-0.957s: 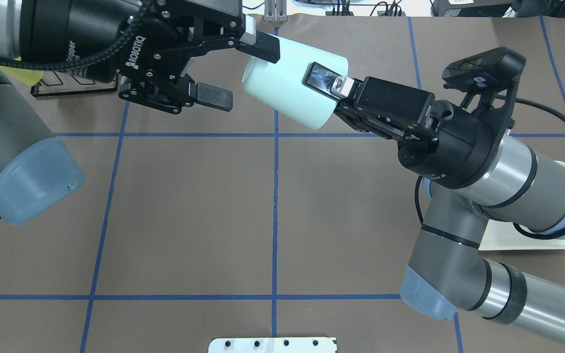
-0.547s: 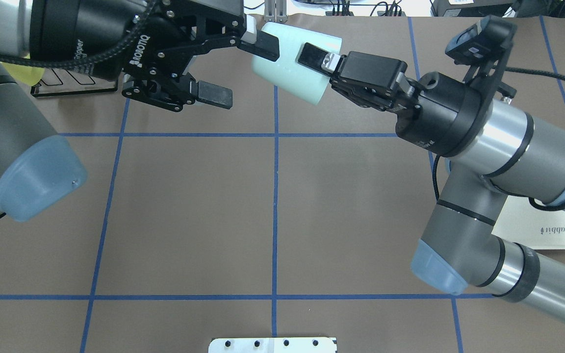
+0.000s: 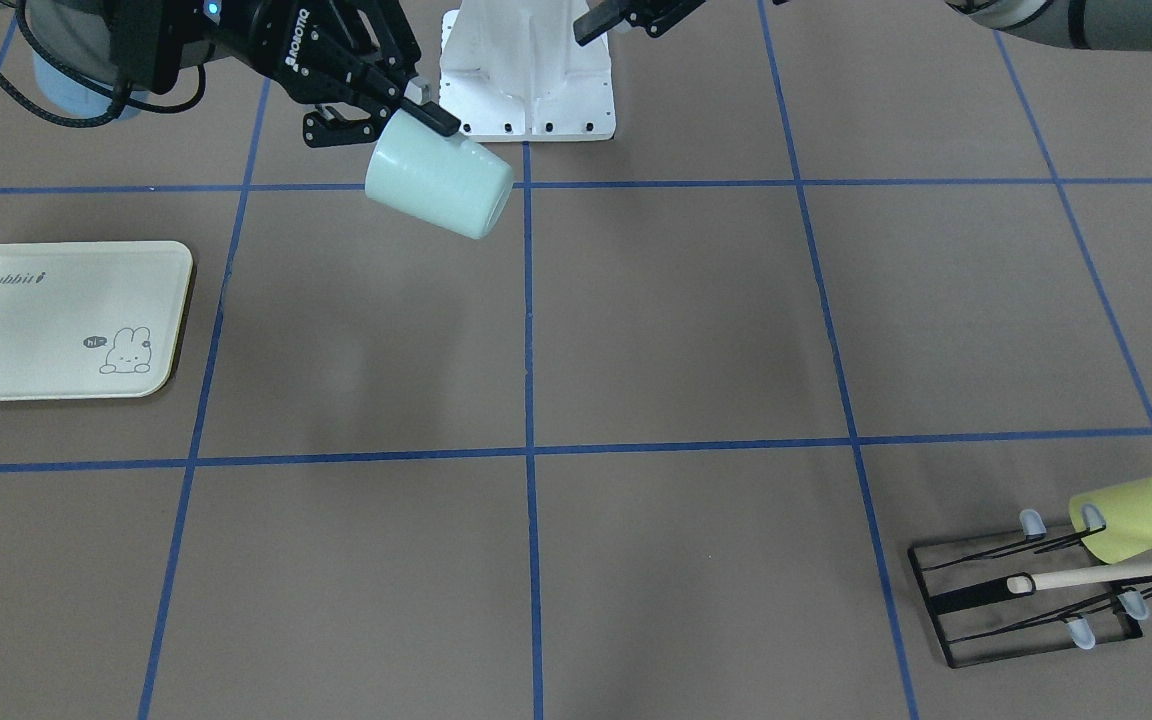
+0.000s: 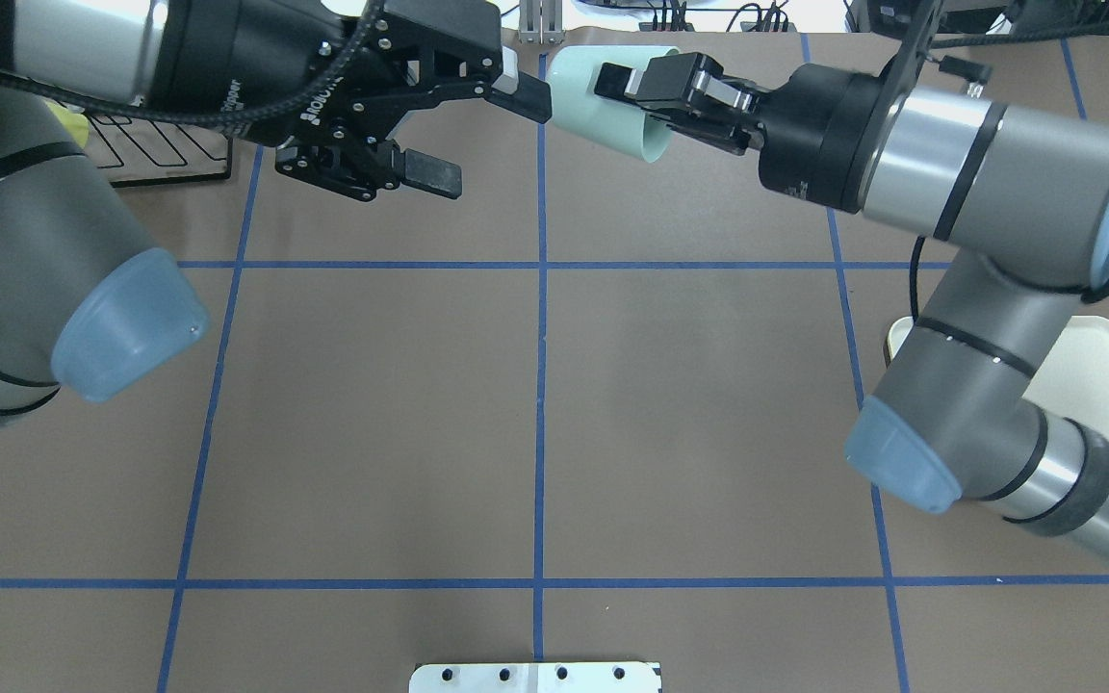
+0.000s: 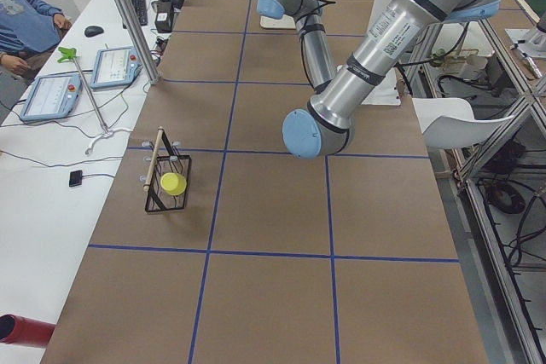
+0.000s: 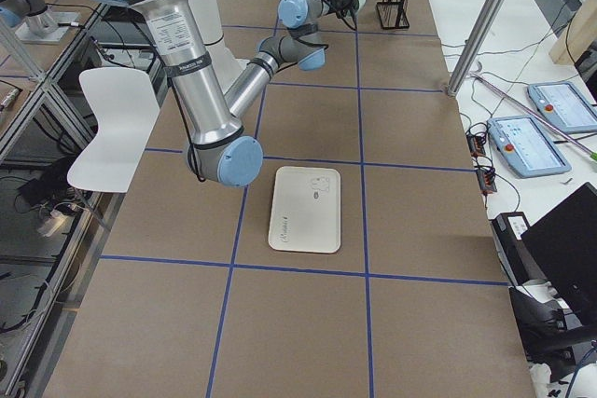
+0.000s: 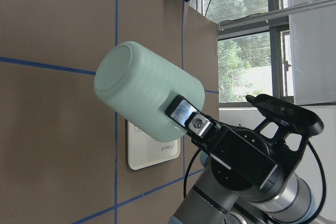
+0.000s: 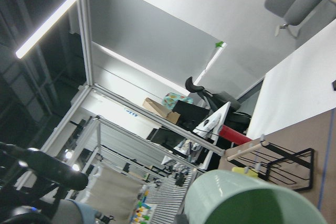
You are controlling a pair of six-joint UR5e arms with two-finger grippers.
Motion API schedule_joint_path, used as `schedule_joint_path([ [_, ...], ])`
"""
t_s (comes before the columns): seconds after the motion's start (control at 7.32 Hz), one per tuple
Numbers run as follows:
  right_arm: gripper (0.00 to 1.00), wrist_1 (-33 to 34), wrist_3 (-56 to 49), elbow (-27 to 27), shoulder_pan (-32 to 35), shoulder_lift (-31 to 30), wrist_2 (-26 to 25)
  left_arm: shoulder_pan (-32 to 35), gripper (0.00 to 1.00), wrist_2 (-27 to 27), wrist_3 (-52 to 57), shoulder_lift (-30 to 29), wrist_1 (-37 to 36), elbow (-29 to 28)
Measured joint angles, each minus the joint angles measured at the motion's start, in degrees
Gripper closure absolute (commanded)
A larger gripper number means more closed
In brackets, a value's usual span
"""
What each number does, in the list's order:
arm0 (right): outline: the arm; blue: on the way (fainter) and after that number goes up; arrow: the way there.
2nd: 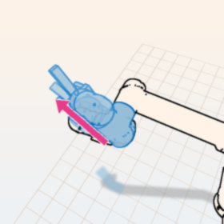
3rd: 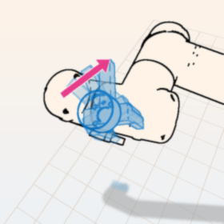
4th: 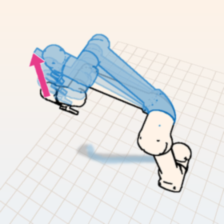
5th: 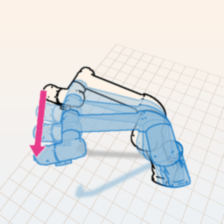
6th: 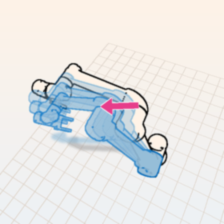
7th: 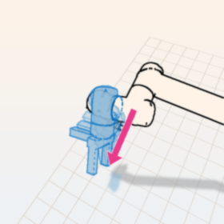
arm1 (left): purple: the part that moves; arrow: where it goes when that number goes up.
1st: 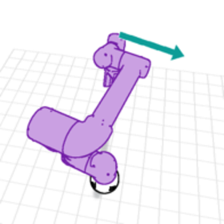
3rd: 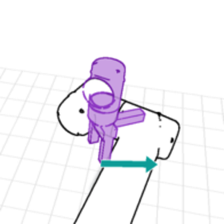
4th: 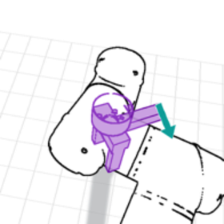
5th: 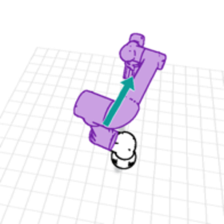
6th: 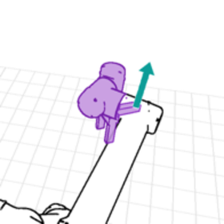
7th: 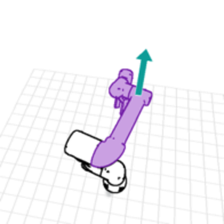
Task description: Left arm grabs green cup and hands to right arm on tray
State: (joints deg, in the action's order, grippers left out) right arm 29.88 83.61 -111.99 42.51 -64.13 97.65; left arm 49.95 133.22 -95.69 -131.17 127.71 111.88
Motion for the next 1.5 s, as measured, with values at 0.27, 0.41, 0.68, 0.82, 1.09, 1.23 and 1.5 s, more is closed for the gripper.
schedule_joint_path([
  [0.27, 1.0, 14.0, -3.1, -1.6, 6.6, -0.3, 8.0, 2.2, 0.0, -0.1, 10.0, 0.3, -10.0, -2.1],
  [0.41, 1.0, 20.0, -4.1, -2.2, 11.1, -0.9, 12.7, 3.4, 0.0, -0.7, 17.1, 0.6, -18.1, -2.3],
  [0.68, 1.0, 29.0, -7.6, -2.7, 19.4, -2.4, 23.2, 5.8, 0.0, -4.6, 31.0, 3.0, -31.0, -2.0],
  [0.82, 1.0, 31.6, -11.1, -2.9, 22.5, -4.4, 27.4, 8.0, 0.0, -5.9, 40.2, 5.1, -36.4, -1.9],
  [1.09, 1.0, 33.2, -19.6, -4.1, 26.3, -12.2, 32.0, 12.9, 0.0, -6.7, 59.4, 13.1, -40.9, -1.1],
  [1.23, 1.0, 33.4, -24.1, -4.4, 28.0, -16.0, 34.5, 15.4, 0.0, -6.7, 69.1, 18.2, -41.3, -1.1],
  [1.5, 1.0, 33.8, -31.8, -4.3, 29.9, -21.6, 37.3, 19.2, 0.0, -6.6, 80.0, 27.9, -41.4, -1.0],
])
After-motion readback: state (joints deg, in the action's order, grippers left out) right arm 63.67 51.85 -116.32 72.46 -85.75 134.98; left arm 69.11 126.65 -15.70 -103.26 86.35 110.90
